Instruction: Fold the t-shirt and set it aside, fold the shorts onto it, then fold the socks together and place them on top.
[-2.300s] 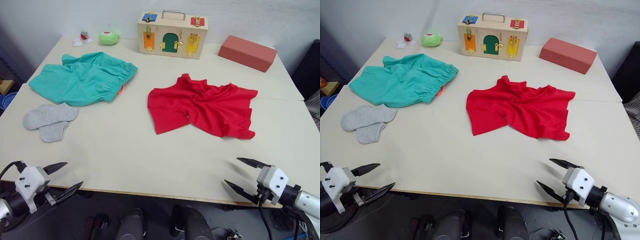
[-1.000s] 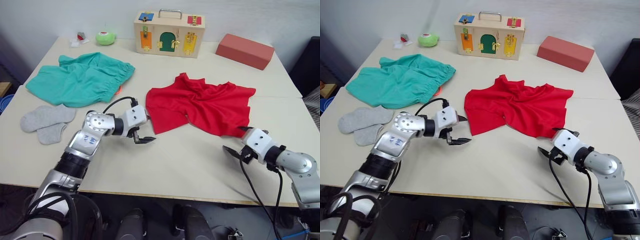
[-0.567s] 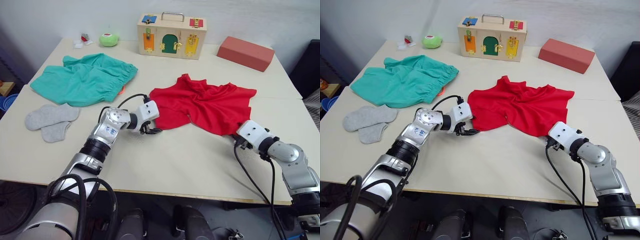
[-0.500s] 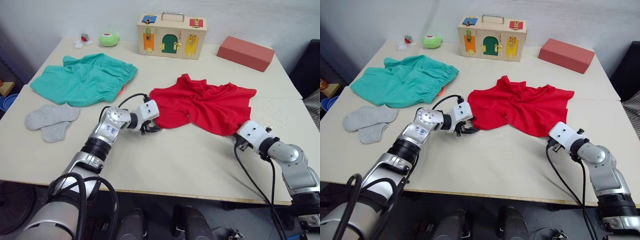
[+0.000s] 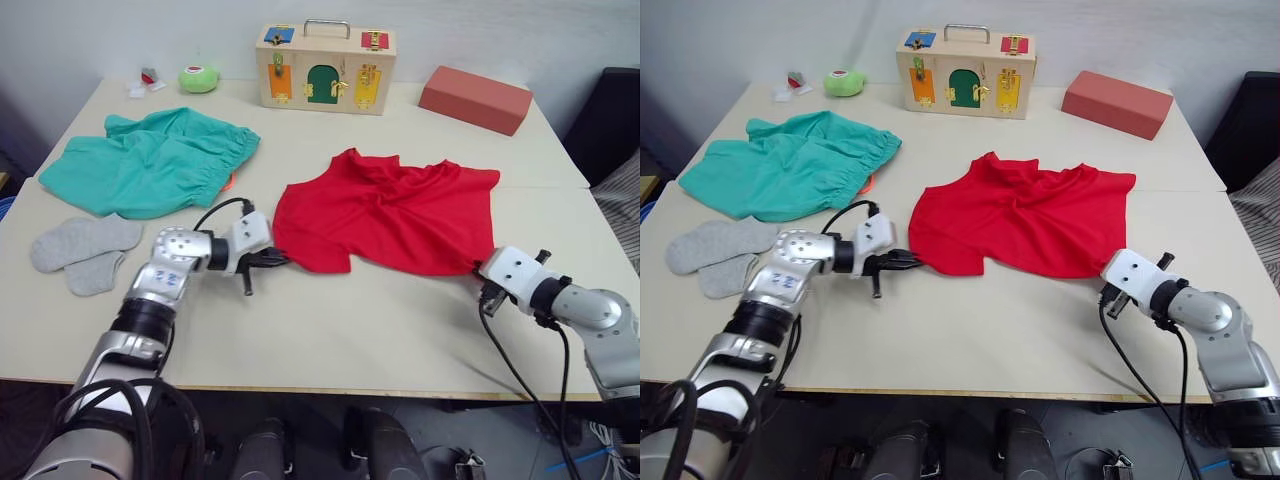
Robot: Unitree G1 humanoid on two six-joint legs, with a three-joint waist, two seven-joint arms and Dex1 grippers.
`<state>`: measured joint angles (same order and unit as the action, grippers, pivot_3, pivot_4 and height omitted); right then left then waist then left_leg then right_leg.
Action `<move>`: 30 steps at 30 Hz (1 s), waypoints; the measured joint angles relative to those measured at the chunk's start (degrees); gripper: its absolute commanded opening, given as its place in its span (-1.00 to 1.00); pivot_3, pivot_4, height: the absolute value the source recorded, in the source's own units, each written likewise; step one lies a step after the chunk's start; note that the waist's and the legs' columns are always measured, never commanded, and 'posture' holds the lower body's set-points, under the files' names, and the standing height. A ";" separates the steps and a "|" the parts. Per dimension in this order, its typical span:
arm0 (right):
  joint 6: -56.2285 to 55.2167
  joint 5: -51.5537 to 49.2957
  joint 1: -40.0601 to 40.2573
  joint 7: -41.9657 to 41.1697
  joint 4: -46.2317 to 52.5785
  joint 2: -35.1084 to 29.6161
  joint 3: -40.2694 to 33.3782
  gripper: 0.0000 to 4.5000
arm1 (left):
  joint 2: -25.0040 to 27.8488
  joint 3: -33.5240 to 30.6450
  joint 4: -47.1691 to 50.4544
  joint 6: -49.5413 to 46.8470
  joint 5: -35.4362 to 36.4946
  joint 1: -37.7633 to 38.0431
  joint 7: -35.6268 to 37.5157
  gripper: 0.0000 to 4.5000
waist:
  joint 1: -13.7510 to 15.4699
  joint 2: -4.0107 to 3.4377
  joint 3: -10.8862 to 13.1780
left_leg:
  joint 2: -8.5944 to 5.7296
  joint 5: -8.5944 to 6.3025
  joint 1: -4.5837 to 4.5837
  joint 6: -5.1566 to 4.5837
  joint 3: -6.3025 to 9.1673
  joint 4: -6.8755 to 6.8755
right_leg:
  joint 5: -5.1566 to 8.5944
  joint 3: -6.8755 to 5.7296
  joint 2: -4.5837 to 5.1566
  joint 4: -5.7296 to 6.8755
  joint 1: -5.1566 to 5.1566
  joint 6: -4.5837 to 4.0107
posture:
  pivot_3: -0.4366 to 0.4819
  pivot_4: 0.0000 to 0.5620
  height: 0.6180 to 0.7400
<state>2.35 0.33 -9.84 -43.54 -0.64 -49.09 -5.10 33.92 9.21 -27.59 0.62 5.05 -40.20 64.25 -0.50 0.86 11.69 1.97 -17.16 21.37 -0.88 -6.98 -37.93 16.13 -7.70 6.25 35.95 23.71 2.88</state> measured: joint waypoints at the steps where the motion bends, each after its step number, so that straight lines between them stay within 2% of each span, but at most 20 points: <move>1: 0.13 -0.90 0.80 -1.24 1.23 -0.76 -0.39 -1.00 | 1.35 -0.56 1.46 0.36 0.76 1.30 1.26 -0.99 | 0.12 0.00 0.00 | 0.00 -0.02 -0.02 -0.02 0.00 -0.01 | 0.00 0.00 0.01 0.00 -0.02 0.00 | -0.05 -0.47 1.00; 6: 1.31 -7.19 7.24 -8.44 7.21 -3.45 -3.96 -1.00 | 6.92 -4.68 10.07 -0.53 5.26 9.87 5.96 -0.99 | 0.57 0.00 0.00 | -0.02 -0.14 0.01 -0.16 0.03 -0.01 | 0.00 0.00 0.08 -0.05 -0.03 0.00 | -0.05 -0.47 1.00; 11: 1.50 -12.16 18.81 -15.18 13.98 -4.96 -7.09 -1.00 | 12.55 -8.90 25.19 -6.43 12.27 24.36 9.48 -0.99 | 0.55 -0.01 0.00 | -0.02 -0.34 0.01 -0.24 0.03 0.00 | 0.02 0.02 0.11 -0.16 -0.07 0.03 | -0.05 -0.47 1.00; 16: -0.86 -12.10 26.34 -15.88 16.30 -4.65 -8.55 -1.00 | 15.98 -13.41 36.04 -13.04 17.18 34.87 8.98 -0.99 | 0.59 -0.01 0.00 | -0.04 -0.60 -0.11 -0.56 0.04 -0.02 | 0.00 0.06 0.17 -0.17 -0.16 0.07 | -0.05 -0.47 1.00; 23: -8.05 -10.27 30.93 -14.27 13.98 -2.93 -8.99 -1.00 | 17.12 -17.27 42.51 -18.60 19.69 43.52 6.87 -0.99 | 0.63 -0.01 0.00 | 0.00 -0.65 -0.09 -0.50 0.05 0.00 | 0.02 0.06 0.16 -0.23 -0.13 0.04 | -0.05 -0.47 1.00; 30: -12.27 -10.48 31.49 -14.67 11.70 -2.93 -9.11 -1.00 | 19.02 -18.21 47.13 -22.91 21.66 48.15 6.49 -0.99 | 0.96 0.02 -0.02 | 0.00 -0.81 -0.10 -0.44 0.06 0.00 | 0.02 0.06 0.16 -0.34 -0.17 0.03 | -0.05 -0.47 1.00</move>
<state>-9.91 -10.15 21.65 -58.21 11.06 -52.02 -14.21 52.94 -9.00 19.54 -22.29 26.71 7.95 70.74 0.47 0.88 11.67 1.96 -17.97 21.27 -1.32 -6.92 -37.93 16.15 -7.64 6.41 35.62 23.54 2.91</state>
